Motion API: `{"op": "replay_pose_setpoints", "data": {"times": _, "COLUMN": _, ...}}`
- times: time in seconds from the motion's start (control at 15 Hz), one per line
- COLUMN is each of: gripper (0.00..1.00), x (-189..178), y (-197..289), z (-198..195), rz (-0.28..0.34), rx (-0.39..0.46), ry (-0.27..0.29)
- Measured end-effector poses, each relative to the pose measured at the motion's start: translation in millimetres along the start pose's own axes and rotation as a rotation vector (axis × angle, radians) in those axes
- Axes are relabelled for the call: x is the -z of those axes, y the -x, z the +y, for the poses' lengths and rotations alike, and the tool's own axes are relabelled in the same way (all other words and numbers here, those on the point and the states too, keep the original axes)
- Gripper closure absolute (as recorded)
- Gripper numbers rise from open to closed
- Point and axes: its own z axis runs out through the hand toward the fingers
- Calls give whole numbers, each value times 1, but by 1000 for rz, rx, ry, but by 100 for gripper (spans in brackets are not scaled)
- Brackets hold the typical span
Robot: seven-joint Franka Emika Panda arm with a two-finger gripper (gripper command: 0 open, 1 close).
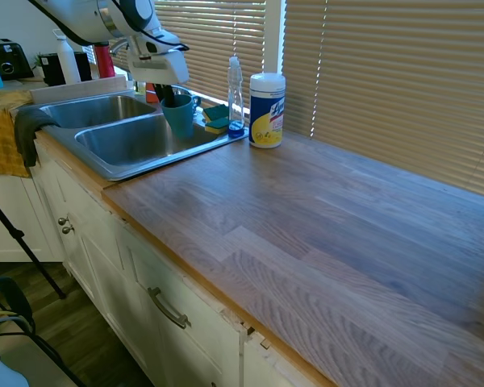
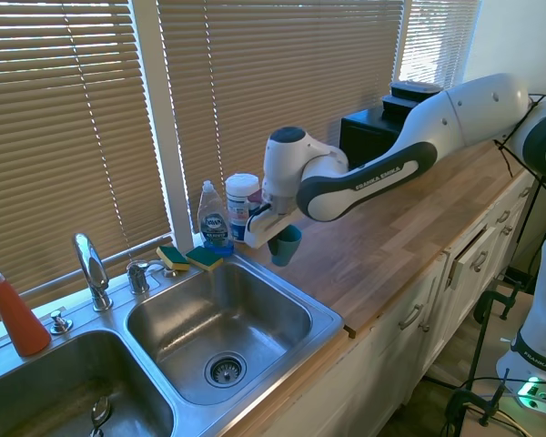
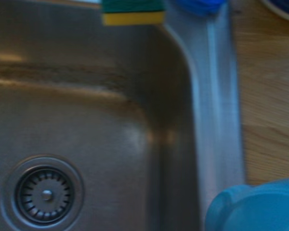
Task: Put the mug in the sink
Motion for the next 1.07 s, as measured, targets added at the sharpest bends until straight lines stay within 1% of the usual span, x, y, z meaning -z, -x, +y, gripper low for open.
{"op": "replay_pose_setpoints", "data": {"times": 0.13, "gripper": 100, "x": -10, "y": 29, "z": -38, "rz": 10, "rx": 65, "ry": -25}}
{"op": "replay_pose_setpoints", "data": {"times": 0.33, "gripper": 100, "x": -39, "y": 59, "z": -83, "rz": -1, "rx": 110, "ry": -43}}
{"op": "replay_pose_setpoints", "data": {"times": 0.47, "gripper": 100, "x": -70, "y": 65, "z": -101, "rz": -8, "rx": 115, "ry": -34}}
{"op": "replay_pose_setpoints", "data": {"times": 0.6, "gripper": 100, "x": -100, "y": 51, "z": -116, "rz": 0, "rx": 85, "ry": -2}}
{"op": "replay_pose_setpoints", "data": {"times": 0.73, "gripper": 100, "x": -104, "y": 50, "z": -120, "rz": -13, "rx": 79, "ry": 5}}
{"op": "replay_pose_setpoints", "data": {"times": 0.87, "gripper": 100, "x": -131, "y": 52, "z": -118, "rz": -33, "rx": 68, "ry": 23}}
{"op": "replay_pose_setpoints", "data": {"times": 1.07, "gripper": 100, "x": -173, "y": 53, "z": -114, "rz": -56, "rx": 50, "ry": 29}}
